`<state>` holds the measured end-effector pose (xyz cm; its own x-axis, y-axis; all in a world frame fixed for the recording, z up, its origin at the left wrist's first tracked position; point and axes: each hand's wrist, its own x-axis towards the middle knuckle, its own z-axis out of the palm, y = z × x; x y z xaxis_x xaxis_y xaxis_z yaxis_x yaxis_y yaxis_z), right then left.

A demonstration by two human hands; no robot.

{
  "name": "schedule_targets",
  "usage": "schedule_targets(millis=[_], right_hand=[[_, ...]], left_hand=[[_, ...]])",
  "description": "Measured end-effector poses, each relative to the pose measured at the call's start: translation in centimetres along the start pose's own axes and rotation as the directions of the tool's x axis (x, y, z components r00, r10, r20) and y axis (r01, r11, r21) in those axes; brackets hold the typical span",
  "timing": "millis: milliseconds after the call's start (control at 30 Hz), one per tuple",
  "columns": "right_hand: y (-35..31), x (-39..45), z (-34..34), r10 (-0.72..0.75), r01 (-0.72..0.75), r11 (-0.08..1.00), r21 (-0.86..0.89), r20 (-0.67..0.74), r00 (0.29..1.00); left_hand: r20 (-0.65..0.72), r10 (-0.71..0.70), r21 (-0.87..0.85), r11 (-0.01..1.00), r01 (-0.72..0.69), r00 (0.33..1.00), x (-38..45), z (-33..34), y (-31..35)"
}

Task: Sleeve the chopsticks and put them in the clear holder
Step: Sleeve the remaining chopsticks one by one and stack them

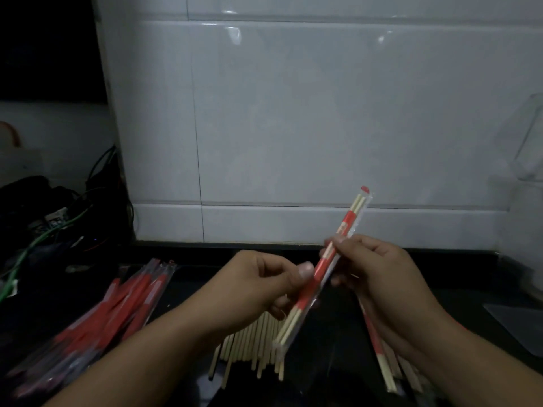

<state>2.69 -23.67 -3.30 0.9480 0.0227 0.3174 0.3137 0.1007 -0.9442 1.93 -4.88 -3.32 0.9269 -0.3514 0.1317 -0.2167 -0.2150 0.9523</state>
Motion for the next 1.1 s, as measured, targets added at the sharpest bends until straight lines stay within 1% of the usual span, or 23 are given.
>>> schedule_targets(millis=[67, 100, 167, 233, 300, 367, 433, 533, 600, 667, 733, 767, 800, 833, 867, 900, 933, 967, 1033, 1100], right_hand=[[-0.1, 1.4, -1.3, 0.073, -0.069, 0.996, 0.056, -0.074, 0.995], [-0.1, 2.3, -2.3, 0.097, -0.095, 0.995, 0.028, -0.099, 0.99], [0.0, 3.8, -4.9, 0.112, -0.13, 0.979, -0.16, -0.114, 0.987], [0.2, 4.8, -7.2, 0.14, -0.163, 0.914, -0.372, -0.089, 0.986], [0.6, 5.2, -8.5, 0.212, -0.218, 0.82, -0.529, -0.074, 0.975], [1.4, 5.4, -8.7, 0.254, -0.239, 0.672, -0.701, -0.084, 0.963], [2.2, 5.5, -8.4, 0.218, -0.209, 0.517, -0.83, -0.108, 0.97], [2.8, 5.5, -7.8, 0.148, -0.181, 0.38, -0.907, -0.133, 0.98], [2.6, 5.4, -7.5, 0.066, -0.135, 0.313, -0.94, -0.12, 0.991], [2.2, 4.9, -6.7, -0.091, -0.01, 0.311, -0.95, -0.04, 0.995], [1.8, 3.8, -5.4, -0.218, 0.204, 0.345, -0.916, 0.133, 0.967], [1.8, 3.0, -4.5, -0.237, 0.324, 0.34, -0.883, 0.253, 0.938], [1.7, 2.1, -3.5, -0.209, 0.437, 0.321, -0.84, 0.387, 0.898], [1.8, 1.1, -2.3, -0.14, 0.533, 0.321, -0.783, 0.517, 0.845], [2.0, 0.2, -1.1, -0.055, 0.598, 0.336, -0.728, 0.619, 0.784], [2.3, -0.4, -0.3, 0.006, 0.643, 0.36, -0.676, 0.691, 0.723], [2.8, -0.7, 0.2, 0.041, 0.674, 0.376, -0.636, 0.738, 0.674], [3.2, -0.8, 0.5, 0.05, 0.698, 0.379, -0.608, 0.767, 0.64], [3.7, -0.7, 0.6, 0.035, 0.72, 0.386, -0.576, 0.79, 0.613], [3.9, -0.5, 0.1, 0.012, 0.719, 0.408, -0.563, 0.791, 0.612]], left_hand=[[-0.133, 0.053, 0.096, 0.995, -0.04, 0.99, 0.2, -0.1, -0.1], [-0.218, 0.084, 0.144, 0.988, -0.053, 0.972, 0.3, -0.4, -0.3], [-0.37, 0.123, 0.244, 0.969, -0.031, 0.921, 0.6, -1.5, -0.6], [-0.462, 0.148, 0.375, 0.926, 0.041, 0.874, 0.9, -3.0, -1.2], [-0.497, 0.179, 0.526, 0.841, 0.13, 0.849, 1.1, -4.3, -1.8], [-0.502, 0.174, 0.611, 0.765, 0.205, 0.847, 1.3, -5.1, -2.3], [-0.513, 0.161, 0.655, 0.709, 0.263, 0.843, 1.4, -5.5, -2.7], [-0.53, 0.137, 0.747, 0.543, 0.384, 0.837, 1.5, -6.0, -3.3], [-0.553, 0.088, 0.778, 0.412, 0.475, 0.829, 1.2, -7.1, -3.4], [-0.589, 0.028, 0.777, 0.293, 0.557, 0.808, 0.8, -8.6, -3.6], [-0.61, -0.054, 0.769, 0.203, 0.606, 0.791, 0.4, -9.7, -3.7], [-0.613, -0.101, 0.766, 0.166, 0.621, 0.783, 0.3, -10.0, -3.8], [-0.612, -0.137, 0.766, 0.143, 0.627, 0.779, 0.3, -10.1, -4.1], [-0.612, -0.162, 0.765, 0.125, 0.631, 0.774, 0.3, -10.2, -4.4], [-0.61, -0.174, 0.766, 0.119, 0.632, 0.773, 0.4, -10.2, -4.6], [-0.608, -0.174, 0.767, 0.122, 0.63, 0.774, 0.5, -10.1, -4.8], [-0.607, -0.168, 0.768, 0.129, 0.628, 0.777, 0.7, -10.1, -5.0], [-0.607, -0.163, 0.766, 0.138, 0.627, 0.778, 0.8, -10.1, -5.1], [-0.602, -0.141, 0.766, 0.176, 0.618, 0.786, 1.1, -10.2, -5.3], [-0.599, -0.082, 0.762, 0.248, 0.598, 0.797, 1.3, -10.2, -5.6]])
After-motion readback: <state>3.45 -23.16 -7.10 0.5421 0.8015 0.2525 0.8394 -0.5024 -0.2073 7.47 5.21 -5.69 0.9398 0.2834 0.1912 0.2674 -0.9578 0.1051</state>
